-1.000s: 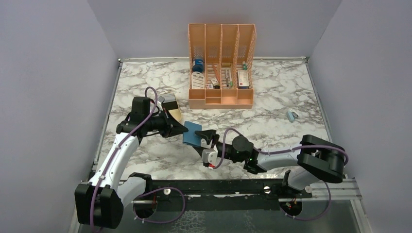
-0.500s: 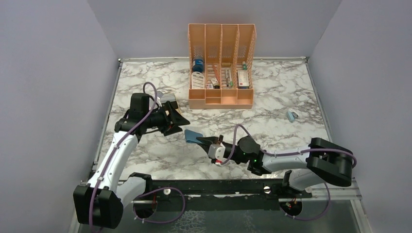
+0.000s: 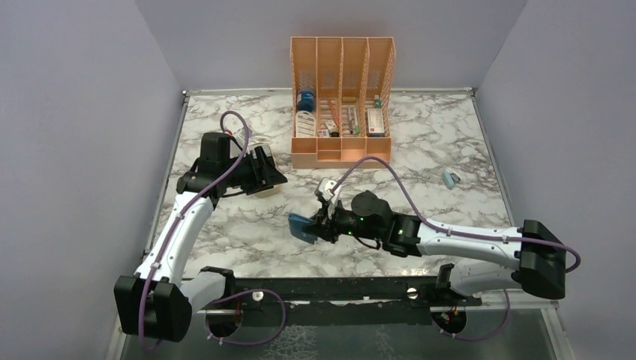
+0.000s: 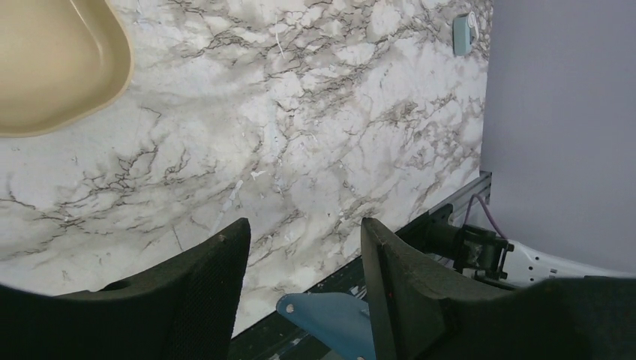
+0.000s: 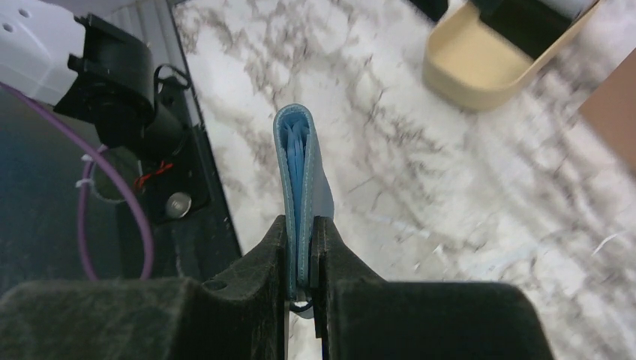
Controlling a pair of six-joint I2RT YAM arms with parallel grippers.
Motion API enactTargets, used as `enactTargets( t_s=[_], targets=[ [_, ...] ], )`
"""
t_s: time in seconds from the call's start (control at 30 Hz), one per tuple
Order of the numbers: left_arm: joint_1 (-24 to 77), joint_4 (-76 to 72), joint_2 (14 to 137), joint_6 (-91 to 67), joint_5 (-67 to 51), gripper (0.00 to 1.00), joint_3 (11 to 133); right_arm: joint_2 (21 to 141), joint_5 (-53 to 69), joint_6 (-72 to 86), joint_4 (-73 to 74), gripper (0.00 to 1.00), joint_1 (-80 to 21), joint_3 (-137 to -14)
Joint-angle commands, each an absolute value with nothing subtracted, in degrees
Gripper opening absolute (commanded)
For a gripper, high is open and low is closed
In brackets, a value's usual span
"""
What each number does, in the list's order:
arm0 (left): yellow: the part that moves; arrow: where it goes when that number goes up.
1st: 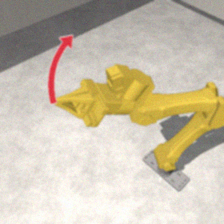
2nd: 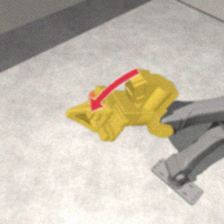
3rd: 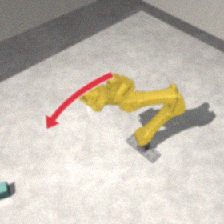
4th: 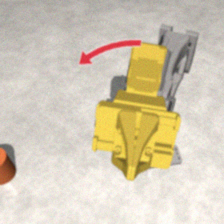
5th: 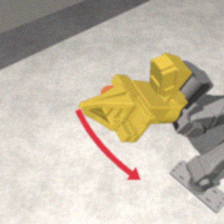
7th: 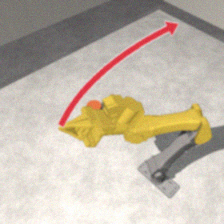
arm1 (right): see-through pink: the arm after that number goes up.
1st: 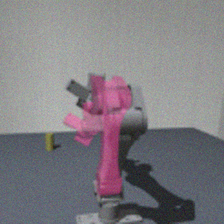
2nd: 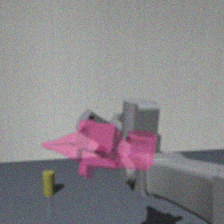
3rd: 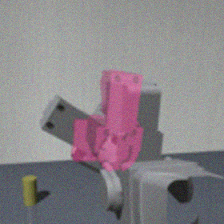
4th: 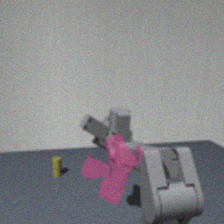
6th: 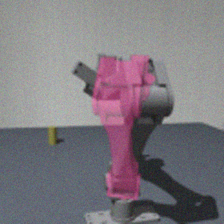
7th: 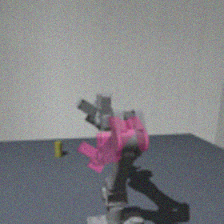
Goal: Put the credit cards into the card holder
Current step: Place the card holder at the center of the board.
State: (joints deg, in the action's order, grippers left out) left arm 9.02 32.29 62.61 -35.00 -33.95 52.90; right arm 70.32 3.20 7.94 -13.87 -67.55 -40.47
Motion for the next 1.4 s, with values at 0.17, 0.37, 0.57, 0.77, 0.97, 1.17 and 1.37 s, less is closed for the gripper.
enactTargets(
  t_s=[0.17,0.37,0.57,0.77,0.97,1.17,1.37],
  targets=[
    [9.59,31.03,60.34,-32.22,-34.84,0.56,53.20,79.10,18.40,17.85,9.25,0.01,-61.93,-47.73],
    [13.20,30.87,58.85,-32.99,-32.73,0.53,51.69,85.18,27.47,14.15,15.15,0.12,-53.52,-51.71],
    [17.47,30.34,57.11,-33.96,-28.29,0.53,50.06,92.21,18.91,9.86,21.84,0.33,-51.54,-56.86],
    [18.48,28.22,58.00,-36.72,-28.69,0.50,46.85,93.79,12.71,14.91,26.23,0.36,-51.41,-61.40],
    [18.59,28.10,57.08,-37.02,-25.96,0.50,47.27,91.99,7.32,26.58,29.17,0.47,-51.42,-61.55],
    [18.63,28.23,53.73,-37.23,-21.53,0.51,48.26,89.21,1.02,35.54,32.96,0.58,-51.50,-61.14],
    [18.61,28.55,53.29,-37.40,-20.50,0.52,47.42,84.39,0.66,43.05,31.27,0.54,-51.64,-57.45]
  ],
)
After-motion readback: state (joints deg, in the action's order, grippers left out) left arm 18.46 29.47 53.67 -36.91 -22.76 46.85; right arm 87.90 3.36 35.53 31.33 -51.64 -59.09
